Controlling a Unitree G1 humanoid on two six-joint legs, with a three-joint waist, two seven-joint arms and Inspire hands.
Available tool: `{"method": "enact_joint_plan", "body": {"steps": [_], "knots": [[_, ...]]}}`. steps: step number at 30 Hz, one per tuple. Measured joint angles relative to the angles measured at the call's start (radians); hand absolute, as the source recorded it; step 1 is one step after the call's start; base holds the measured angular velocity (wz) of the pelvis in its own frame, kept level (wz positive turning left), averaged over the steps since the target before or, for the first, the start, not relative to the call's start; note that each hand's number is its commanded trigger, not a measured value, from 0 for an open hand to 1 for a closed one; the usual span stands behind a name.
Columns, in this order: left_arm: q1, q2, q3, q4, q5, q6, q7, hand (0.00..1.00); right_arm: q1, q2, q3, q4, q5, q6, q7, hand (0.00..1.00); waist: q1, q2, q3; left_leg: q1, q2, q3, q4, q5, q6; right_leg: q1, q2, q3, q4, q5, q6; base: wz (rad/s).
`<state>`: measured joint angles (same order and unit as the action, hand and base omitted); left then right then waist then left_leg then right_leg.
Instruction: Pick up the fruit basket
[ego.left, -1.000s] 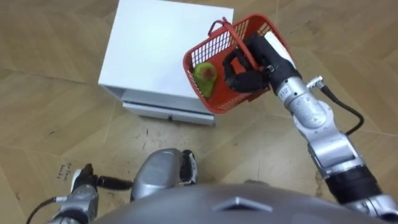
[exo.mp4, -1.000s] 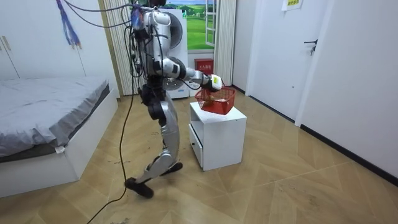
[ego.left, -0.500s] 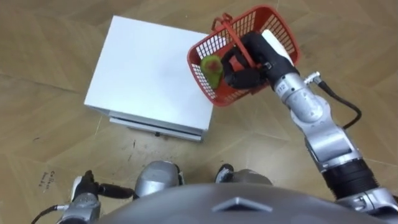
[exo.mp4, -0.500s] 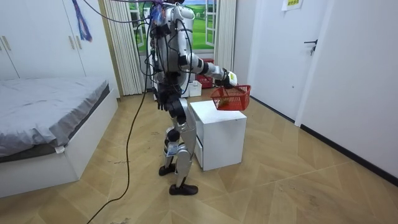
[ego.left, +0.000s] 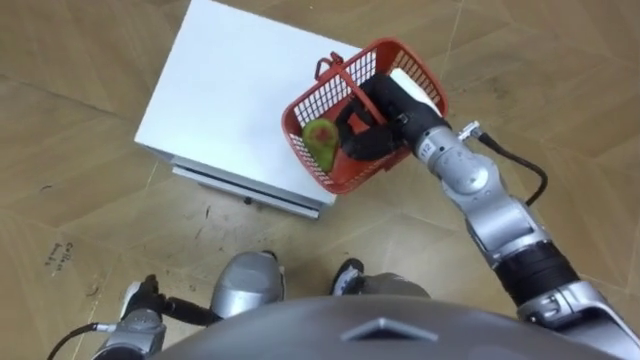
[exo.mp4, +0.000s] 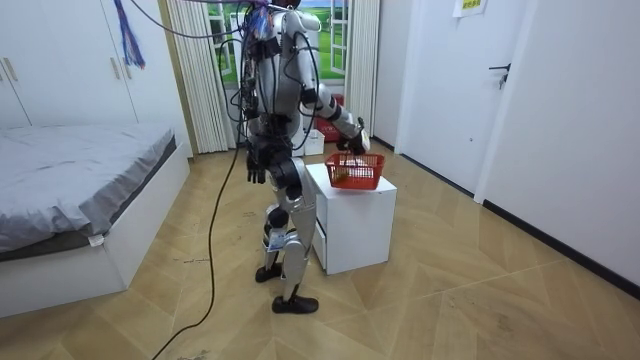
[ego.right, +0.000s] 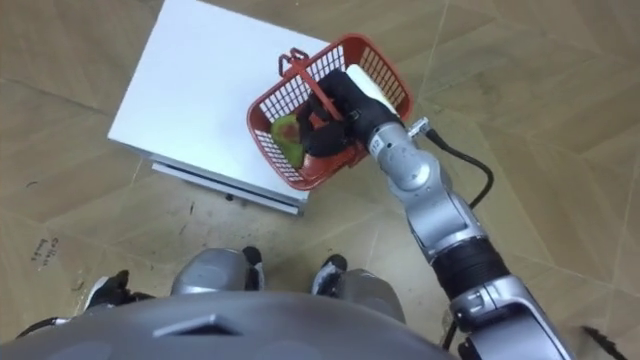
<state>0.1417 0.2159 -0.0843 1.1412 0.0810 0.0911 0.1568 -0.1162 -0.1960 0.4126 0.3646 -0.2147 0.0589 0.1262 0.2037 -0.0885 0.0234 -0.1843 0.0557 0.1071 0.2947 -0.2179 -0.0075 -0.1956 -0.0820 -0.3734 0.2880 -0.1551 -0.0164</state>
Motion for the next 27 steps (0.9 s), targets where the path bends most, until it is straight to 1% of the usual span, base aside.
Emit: {"method": "enact_joint_plan", "body": {"steps": [1, 3, 6, 8, 9, 10, 13, 19, 23, 27], "knots": [[0.0, 0.0, -0.002, 0.002, 0.0, 0.002, -0.009, 0.0, -0.013, 0.005, 0.008, 0.032, 0.004, 0.0, -0.003, 1.0, 0.005, 0.003, 0.0009, -0.004, 0.0, -0.003, 0.001, 0.0, 0.0, 0.0, 0.001, -0.003, -0.003, 0.0, 0.0, 0.09], [0.0, 0.001, -0.002, 0.003, 0.0, 0.004, -0.016, 0.0, -0.015, 0.009, 0.015, 0.052, 0.004, 0.0, -0.007, 1.0, 0.011, 0.007, 0.0001, -0.016, -0.001, -0.012, 0.007, 0.0, 0.0, 0.0, 0.001, -0.012, -0.012, 0.001, 0.001, 0.13], [-0.001, 0.002, -0.005, 0.004, 0.0, 0.006, -0.019, 0.0, -0.023, 0.009, 0.037, 0.064, 0.005, 0.0, -0.019, 1.0, 0.025, 0.009, 0.0001, -0.031, -0.002, -0.028, 0.011, 0.0, 0.0, -0.004, 0.0, -0.028, -0.016, 0.001, 0.001, 0.15], [-0.005, 0.001, -0.014, 0.016, 0.0, 0.01, -0.022, 0.0, -0.035, 0.015, 0.039, 0.064, 0.005, 0.0, -0.02, 1.0, 0.032, 0.009, 0.0001, -0.038, -0.002, -0.029, 0.011, 0.0, 0.0, -0.009, -0.001, -0.033, -0.016, 0.001, 0.001, 0.08], [-0.012, 0.001, -0.018, 0.024, 0.0, 0.013, -0.027, 0.0, -0.046, 0.017, 0.039, 0.064, 0.005, 0.0, -0.024, 0.82, 0.036, 0.009, 0.0001, -0.044, -0.003, -0.031, 0.011, 0.0, 0.0, -0.014, -0.002, -0.035, -0.016, 0.001, 0.001, 0.03], [-0.017, 0.003, -0.017, 0.028, 0.0, 0.016, -0.033, 0.0, -0.053, 0.019, 0.039, 0.064, 0.005, 0.0, -0.029, 0.01, 0.041, 0.009, 0.0002, -0.049, -0.004, -0.032, 0.013, 0.0, 0.0, -0.017, -0.003, -0.036, -0.016, 0.001, 0.001, 0.03], [-0.019, 0.004, -0.017, 0.027, 0.001, 0.017, -0.039, 0.0, -0.057, 0.028, 0.04, 0.064, 0.005, 0.0, -0.031, 0.0, 0.05, 0.009, 0.0002, -0.05, -0.006, -0.037, 0.012, 0.0, 0.0, -0.017, -0.004, -0.04, -0.016, 0.001, 0.002, 0.03], [-0.019, 0.006, -0.019, 0.027, 0.001, 0.019, -0.056, 0.0, -0.062, 0.04, 0.074, 0.105, 0.041, 0.0, -0.023, 0.0, 0.05, 0.008, 0.0006, -0.051, -0.009, -0.043, 0.008, 0.0, 0.001, -0.016, -0.007, -0.045, -0.016, 0.002, 0.004, 0.02], [-0.02, 0.007, -0.019, 0.027, 0.001, 0.019, -0.06, 0.0, -0.062, 0.046, 0.077, 0.128, 0.052, 0.0, -0.01, 0.0, 0.049, 0.008, 0.0008, -0.06, -0.011, -0.051, 0.004, 0.0, 0.001, -0.018, -0.008, -0.05, -0.016, 0.002, 0.004, 0.04], [-0.023, 0.008, -0.019, 0.028, 0.001, 0.02, -0.063, 0.0, -0.063, 0.047, 0.077, 0.129, 0.052, 0.0, 0.0, 0.0, 0.051, -0.004, 0.0006, -0.067, -0.013, -0.053, 0.011, 0.0, 0.002, -0.03, -0.009, -0.047, -0.014, 0.002, 0.004, 0.01]]}}
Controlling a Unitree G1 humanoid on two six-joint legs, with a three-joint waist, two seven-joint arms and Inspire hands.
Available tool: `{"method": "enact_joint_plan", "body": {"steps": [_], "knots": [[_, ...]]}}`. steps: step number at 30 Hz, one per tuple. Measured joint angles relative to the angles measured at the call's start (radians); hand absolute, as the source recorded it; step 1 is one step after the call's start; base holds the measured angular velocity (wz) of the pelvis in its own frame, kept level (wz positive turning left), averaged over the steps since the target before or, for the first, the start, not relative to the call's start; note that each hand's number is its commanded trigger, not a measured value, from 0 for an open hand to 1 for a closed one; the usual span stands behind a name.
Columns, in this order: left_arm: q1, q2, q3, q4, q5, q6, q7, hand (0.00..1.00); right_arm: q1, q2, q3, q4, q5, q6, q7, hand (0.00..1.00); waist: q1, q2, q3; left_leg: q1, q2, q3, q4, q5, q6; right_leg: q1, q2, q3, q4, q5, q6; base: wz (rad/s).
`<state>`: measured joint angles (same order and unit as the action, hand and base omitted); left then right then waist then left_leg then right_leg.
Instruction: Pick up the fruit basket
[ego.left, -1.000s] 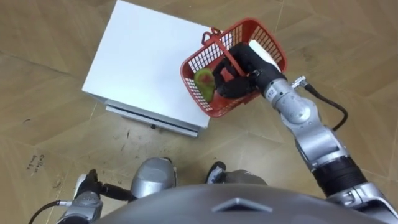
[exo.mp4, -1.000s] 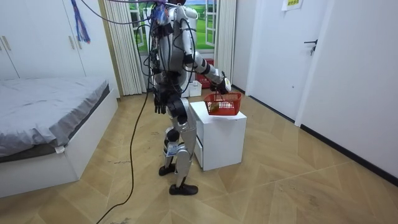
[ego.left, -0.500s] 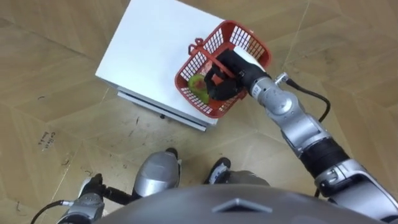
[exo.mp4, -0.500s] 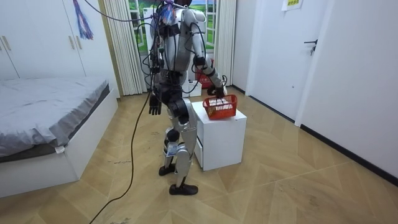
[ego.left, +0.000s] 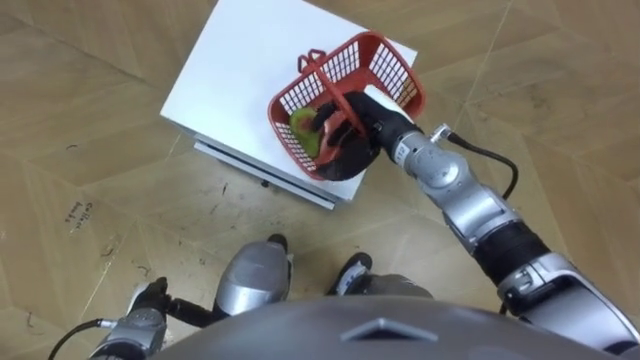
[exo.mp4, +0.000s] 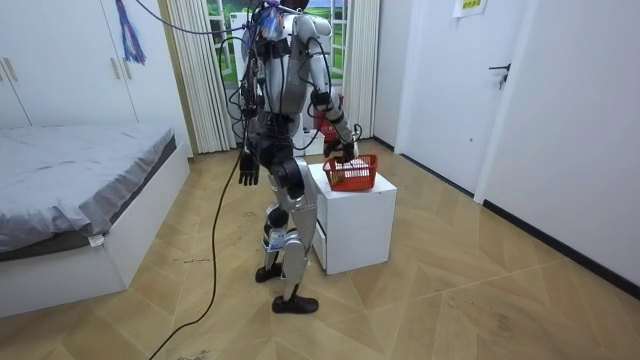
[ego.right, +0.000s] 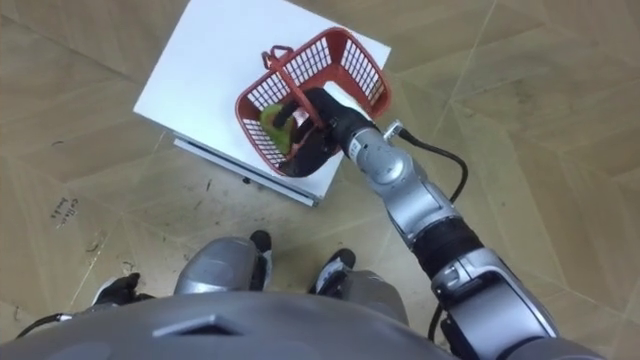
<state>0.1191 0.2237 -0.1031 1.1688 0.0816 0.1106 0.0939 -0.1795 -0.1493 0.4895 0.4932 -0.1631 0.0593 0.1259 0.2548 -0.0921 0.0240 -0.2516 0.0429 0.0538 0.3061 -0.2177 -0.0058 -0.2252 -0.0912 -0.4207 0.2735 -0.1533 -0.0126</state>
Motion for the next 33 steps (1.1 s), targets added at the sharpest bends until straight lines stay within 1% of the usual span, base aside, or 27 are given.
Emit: {"method": "enact_joint_plan", "body": {"steps": [6, 10, 15, 21, 23, 25, 27, 28, 29, 30, 31, 32, 33], "knots": [[-0.016, 0.0, 0.0, 0.014, -0.001, 0.0, -0.021, 0.0, 0.0, 0.0, 0.003, 0.001, -0.001, 0.001, 0.008, 0.0, 0.0, -0.006, 0.0028, 0.002, -0.001, 0.007, 0.0, 0.0, 0.0, -0.001, 0.0, 0.007, -0.001, 0.002, 0.003, -0.03], [-0.037, 0.0, 0.0, 0.038, -0.001, -0.003, -0.02, 0.0, -0.001, -0.005, 0.001, 0.013, -0.003, 0.0, 0.006, 0.0, -0.001, -0.007, 0.0037, 0.004, 0.0, 0.015, -0.003, 0.0, 0.0, -0.003, 0.0, 0.013, -0.001, 0.002, 0.003, -0.05], [-0.043, 0.0, 0.0, 0.038, -0.002, -0.009, -0.02, 0.0, -0.007, -0.006, 0.0, 0.012, -0.004, -0.002, -0.002, 0.0, -0.002, -0.007, 0.0036, 0.015, 0.003, 0.026, -0.007, 0.0, 0.0, 0.002, 0.002, 0.025, -0.001, 0.002, 0.003, -0.06], [-0.038, 0.0, 0.003, 0.003, -0.001, -0.003, -0.014, 0.0, 0.002, -0.017, 0.001, 0.005, -0.023, -0.002, -0.024, 0.0, -0.006, -0.011, 0.0011, 0.045, 0.002, 0.029, -0.015, 0.0, 0.0, 0.023, 0.003, 0.037, -0.001, 0.001, 0.004, -0.01], [-0.039, 0.0, 0.003, -0.002, -0.001, -0.002, -0.013, 0.0, 0.007, -0.017, 0.0, 0.005, -0.027, -0.002, -0.024, 0.0, -0.008, -0.013, 0.0004, 0.059, 0.002, 0.034, -0.018, 0.0, 0.0, 0.031, 0.004, 0.04, -0.001, 0.001, 0.004, -0.11], [-0.035, 0.0, 0.004, -0.003, -0.001, 0.001, -0.011, 0.0, 0.013, -0.018, -0.001, 0.002, -0.027, -0.002, -0.023, 0.0, -0.007, -0.015, -0.0007, 0.083, 0.004, 0.051, -0.031, 0.0, 0.0, 0.041, 0.006, 0.057, -0.001, 0.001, 0.004, -0.22], [-0.032, 0.002, 0.003, -0.01, -0.002, 0.013, -0.01, 0.0, 0.046, -0.031, -0.002, -0.045, -0.024, -0.001, -0.022, 0.0, -0.021, -0.015, -0.0011, 0.102, 0.004, 0.057, -0.038, 0.0, 0.0, 0.055, 0.006, 0.061, -0.002, 0.001, 0.005, -0.09], [-0.031, 0.002, 0.003, -0.01, 0.0, 0.014, -0.01, 0.0, 0.063, -0.034, -0.006, -0.074, -0.026, -0.001, -0.02, 0.0, -0.038, -0.014, -0.0011, 0.105, 0.004, 0.057, -0.037, 0.0, 0.0, 0.059, 0.007, 0.061, -0.002, 0.001, 0.005, 0.0], [-0.031, 0.001, 0.003, -0.011, 0.0, 0.015, -0.01, 0.0, 0.073, -0.036, -0.008, -0.091, -0.027, -0.001, -0.02, 0.0, -0.044, -0.013, -0.0014, 0.107, 0.005, 0.057, -0.036, 0.0, 0.0, 0.062, 0.007, 0.061, -0.002, 0.001, 0.005, 0.0], [-0.028, 0.0, 0.004, -0.014, 0.001, 0.015, -0.01, 0.0, 0.091, -0.04, -0.01, -0.114, -0.031, -0.002, -0.019, 0.0, -0.058, -0.01, -0.0014, 0.118, 0.005, 0.058, -0.038, 0.0, 0.0, 0.072, 0.008, 0.062, -0.006, 0.002, 0.006, -0.04], [-0.022, -0.001, 0.005, -0.021, 0.003, 0.015, -0.01, 0.0, 0.113, -0.043, -0.017, -0.126, -0.04, -0.002, -0.018, 0.0, -0.067, 0.001, -0.0038, 0.128, 0.007, 0.065, -0.041, 0.0, 0.0, 0.084, 0.012, 0.065, -0.016, 0.004, 0.008, -0.08], [-0.017, -0.003, 0.007, -0.03, 0.008, 0.015, -0.01, 0.0, 0.125, -0.045, -0.026, -0.132, -0.044, -0.002, -0.016, 0.0, -0.07, 0.003, -0.0078, 0.136, 0.008, 0.07, -0.045, 0.0, 0.0, 0.088, 0.013, 0.067, -0.019, 0.006, 0.008, -0.21], [-0.003, -0.006, 0.017, -0.051, 0.011, 0.013, -0.01, 0.0, 0.145, -0.047, -0.043, -0.142, -0.053, -0.002, -0.014, 0.0, -0.069, 0.009, -0.0135, 0.151, 0.009, 0.083, -0.054, 0.0, 0.0, 0.093, 0.016, 0.079, -0.019, 0.007, 0.008, -0.27]]}}
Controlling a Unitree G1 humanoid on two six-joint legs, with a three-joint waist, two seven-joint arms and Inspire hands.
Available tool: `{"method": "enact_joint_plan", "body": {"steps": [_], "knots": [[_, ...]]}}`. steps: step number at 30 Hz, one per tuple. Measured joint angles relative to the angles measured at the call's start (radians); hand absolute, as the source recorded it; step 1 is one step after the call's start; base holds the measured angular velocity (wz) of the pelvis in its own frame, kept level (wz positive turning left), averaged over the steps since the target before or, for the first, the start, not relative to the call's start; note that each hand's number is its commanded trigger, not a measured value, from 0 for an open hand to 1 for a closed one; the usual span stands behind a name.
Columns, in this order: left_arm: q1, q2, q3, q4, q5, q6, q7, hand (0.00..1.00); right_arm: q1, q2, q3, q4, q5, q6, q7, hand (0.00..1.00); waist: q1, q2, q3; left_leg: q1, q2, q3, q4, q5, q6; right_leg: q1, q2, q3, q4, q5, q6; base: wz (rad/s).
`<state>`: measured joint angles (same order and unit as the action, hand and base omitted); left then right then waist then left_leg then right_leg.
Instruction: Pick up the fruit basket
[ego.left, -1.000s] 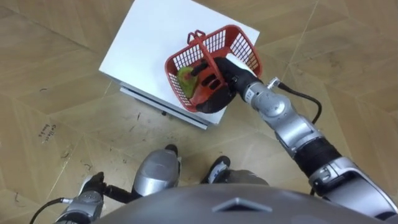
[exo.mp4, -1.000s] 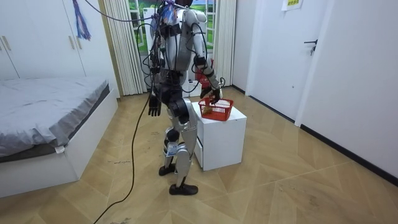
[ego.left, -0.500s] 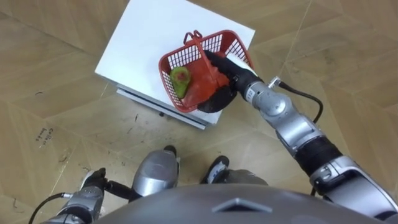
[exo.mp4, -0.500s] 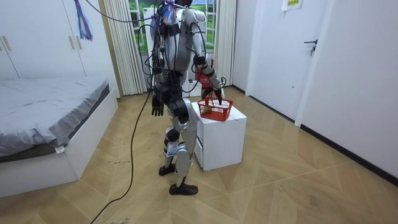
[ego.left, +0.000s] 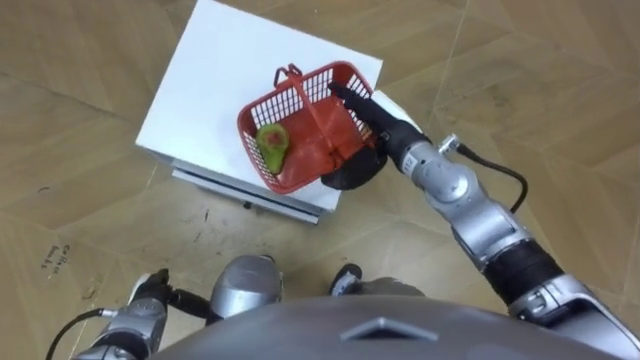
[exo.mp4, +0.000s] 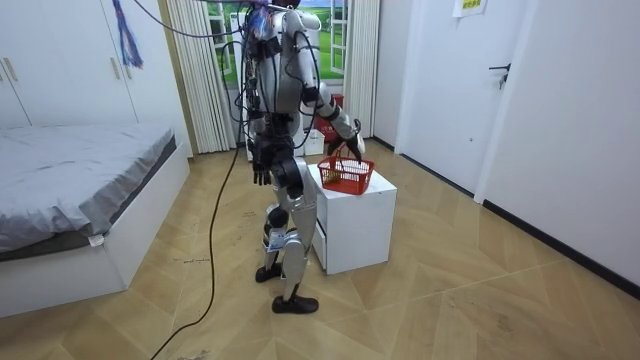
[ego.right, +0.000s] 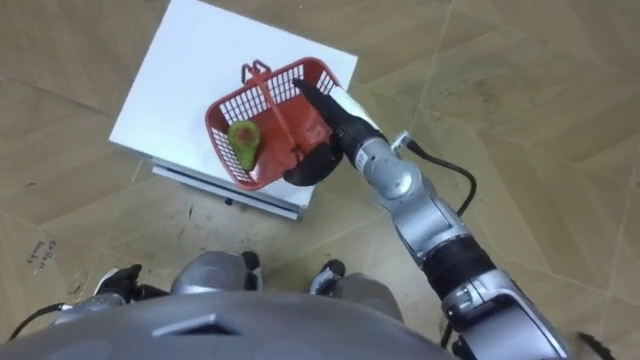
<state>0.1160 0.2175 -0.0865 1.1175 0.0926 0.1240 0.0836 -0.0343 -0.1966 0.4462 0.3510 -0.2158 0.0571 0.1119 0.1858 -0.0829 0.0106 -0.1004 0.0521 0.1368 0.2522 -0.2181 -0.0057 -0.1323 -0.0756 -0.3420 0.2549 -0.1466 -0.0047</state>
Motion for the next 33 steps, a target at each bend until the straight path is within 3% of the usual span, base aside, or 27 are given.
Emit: {"method": "enact_joint_plan", "body": {"steps": [2, 3, 4, 5, 9, 12, 16, 24, 28, 33], "knots": [[0.006, -0.006, 0.015, -0.003, 0.0, -0.004, 0.001, 0.0, 0.024, -0.005, -0.024, -0.01, -0.019, -0.001, -0.001, 0.0, -0.01, 0.014, -0.0016, 0.031, 0.001, 0.015, -0.017, 0.0, 0.0, 0.016, 0.004, 0.019, -0.001, 0.0, 0.0, -0.28], [0.013, -0.008, 0.019, -0.003, -0.001, -0.009, 0.001, 0.0, 0.046, -0.004, -0.049, -0.018, -0.03, -0.004, -0.003, 0.0, -0.02, 0.02, -0.0076, 0.047, 0.002, 0.025, -0.022, 0.0, 0.0, 0.027, 0.006, 0.031, 0.0, 0.0, 0.0, -0.26], [0.023, -0.01, 0.037, -0.004, 0.0, -0.015, 0.002, 0.0, 0.076, -0.004, -0.082, -0.024, -0.03, -0.014, -0.01, 0.0, -0.029, 0.035, -0.0096, 0.068, 0.003, 0.034, -0.033, 0.0, 0.0, 0.034, 0.009, 0.04, 0.0, 0.0, 0.0, -0.25], [0.031, -0.011, 0.048, -0.009, 0.0, -0.019, 0.003, 0.0, 0.088, -0.004, -0.097, -0.027, -0.031, -0.017, -0.016, 0.0, -0.035, 0.036, -0.0102, 0.076, 0.004, 0.041, -0.035, 0.0, -0.001, 0.039, 0.01, 0.041, 0.0, 0.0, 0.001, -0.21], [0.071, -0.013, 0.084, -0.045, 0.0, -0.022, 0.025, 0.0, 0.165, -0.019, -0.197, -0.065, -0.088, -0.025, -0.057, 0.0, -0.1, 0.059, -0.0125, 0.093, 0.003, 0.051, -0.049, 0.0, -0.001, 0.044, 0.01, 0.054, 0.001, -0.001, 0.002, -0.11], [0.088, -0.018, 0.105, -0.075, -0.001, -0.022, 0.038, 0.0, 0.235, -0.034, -0.257, -0.04, -0.139, -0.034, -0.093, 0.0, -0.126, 0.059, -0.0126, 0.113, 0.002, 0.055, -0.057, 0.0, -0.001, 0.06, 0.013, 0.068, -0.001, -0.003, 0.006, -0.07], [0.093, -0.027, 0.122, -0.073, -0.001, -0.043, 0.084, 0.0, 0.294, -0.037, -0.324, 0.146, -0.143, -0.049, -0.146, 0.0, -0.15, 0.051, -0.0118, 0.141, -0.003, 0.058, -0.074, 0.0, -0.001, 0.082, 0.011, 0.068, -0.006, -0.01, 0.011, -0.01], [0.117, -0.048, 0.164, -0.075, 0.081, -0.056, 0.11, 0.0, 0.352, -0.031, -0.402, 0.509, -0.15, -0.053, -0.221, 0.0, -0.158, 0.05, -0.0119, 0.169, -0.005, 0.057, -0.09, 0.0, -0.001, 0.106, 0.012, 0.068, -0.015, -0.018, 0.018, 0.01], [0.117, -0.052, 0.164, -0.076, 0.124, -0.03, 0.109, 0.0, 0.344, 0.003, -0.403, 0.637, -0.157, -0.009, -0.206, 0.0, -0.158, 0.052, -0.01, 0.199, -0.006, 0.053, -0.103, -0.002, -0.003, 0.13, 0.014, 0.07, -0.017, -0.025, 0.019, 0.01], [0.126, -0.059, 0.177, -0.059, 0.203, 0.01, 0.101, 0.0, 0.32, 0.047, -0.429, 0.763, -0.156, 0.059, -0.115, 0.0, -0.159, 0.052, -0.0114, 0.231, -0.005, 0.054, -0.109, -0.007, -0.004, 0.158, 0.014, 0.067, -0.014, -0.035, 0.02, 0.0]]}}
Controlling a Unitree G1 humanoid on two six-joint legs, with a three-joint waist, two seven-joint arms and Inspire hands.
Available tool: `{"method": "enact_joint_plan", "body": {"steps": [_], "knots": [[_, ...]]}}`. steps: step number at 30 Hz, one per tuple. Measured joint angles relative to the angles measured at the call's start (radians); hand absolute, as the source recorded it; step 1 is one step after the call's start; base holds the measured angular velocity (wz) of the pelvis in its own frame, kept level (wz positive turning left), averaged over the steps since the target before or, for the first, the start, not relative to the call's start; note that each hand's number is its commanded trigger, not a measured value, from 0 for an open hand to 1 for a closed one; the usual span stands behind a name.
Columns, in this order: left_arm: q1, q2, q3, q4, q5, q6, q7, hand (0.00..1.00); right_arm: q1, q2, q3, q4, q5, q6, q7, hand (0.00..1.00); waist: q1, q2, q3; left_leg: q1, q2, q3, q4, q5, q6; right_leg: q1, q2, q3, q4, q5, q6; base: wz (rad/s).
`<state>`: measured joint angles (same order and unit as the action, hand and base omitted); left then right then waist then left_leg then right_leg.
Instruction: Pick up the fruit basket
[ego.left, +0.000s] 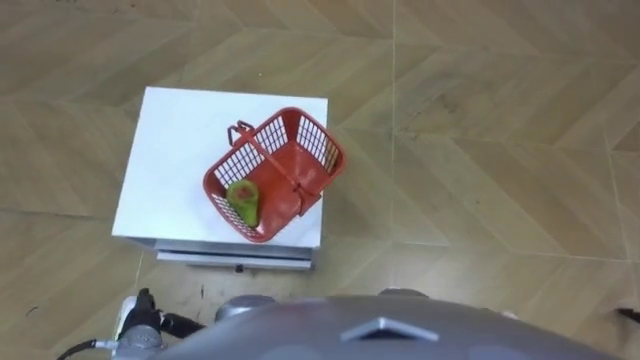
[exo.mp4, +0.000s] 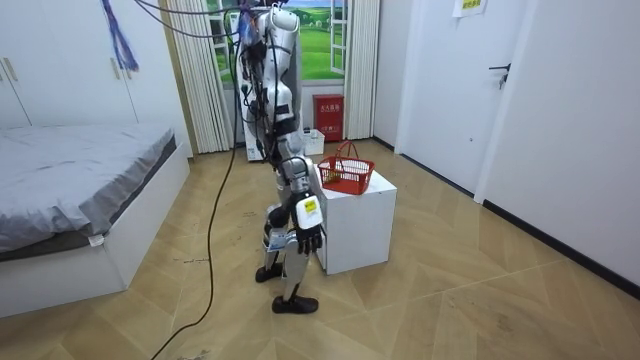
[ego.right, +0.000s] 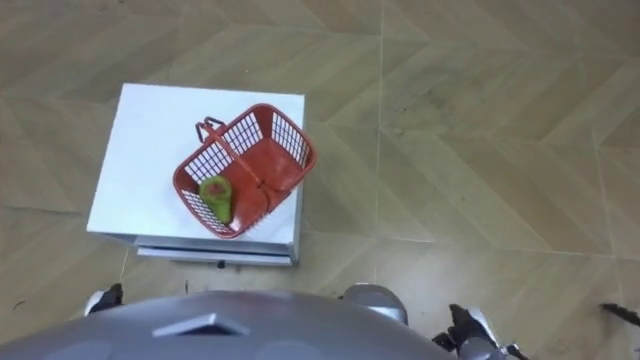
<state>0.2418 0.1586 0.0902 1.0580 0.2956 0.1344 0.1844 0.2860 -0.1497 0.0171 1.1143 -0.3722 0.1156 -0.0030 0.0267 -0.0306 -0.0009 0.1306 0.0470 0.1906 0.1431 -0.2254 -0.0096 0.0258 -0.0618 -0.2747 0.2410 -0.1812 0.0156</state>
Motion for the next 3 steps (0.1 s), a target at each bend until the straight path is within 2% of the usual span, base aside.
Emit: {"method": "enact_joint_plan", "body": {"steps": [3], "knots": [[0.016, -0.013, 0.007, 0.002, 0.012, 0.027, -0.01, 0.0, -0.016, 0.001, 0.0, 0.041, 0.004, 0.032, 0.046, 0.0, -0.002, 0.004, -0.0022, 0.004, 0.0, -0.001, 0.001, -0.003, 0.001, 0.001, -0.001, -0.002, -0.001, -0.002, 0.002, 0.0]]}}
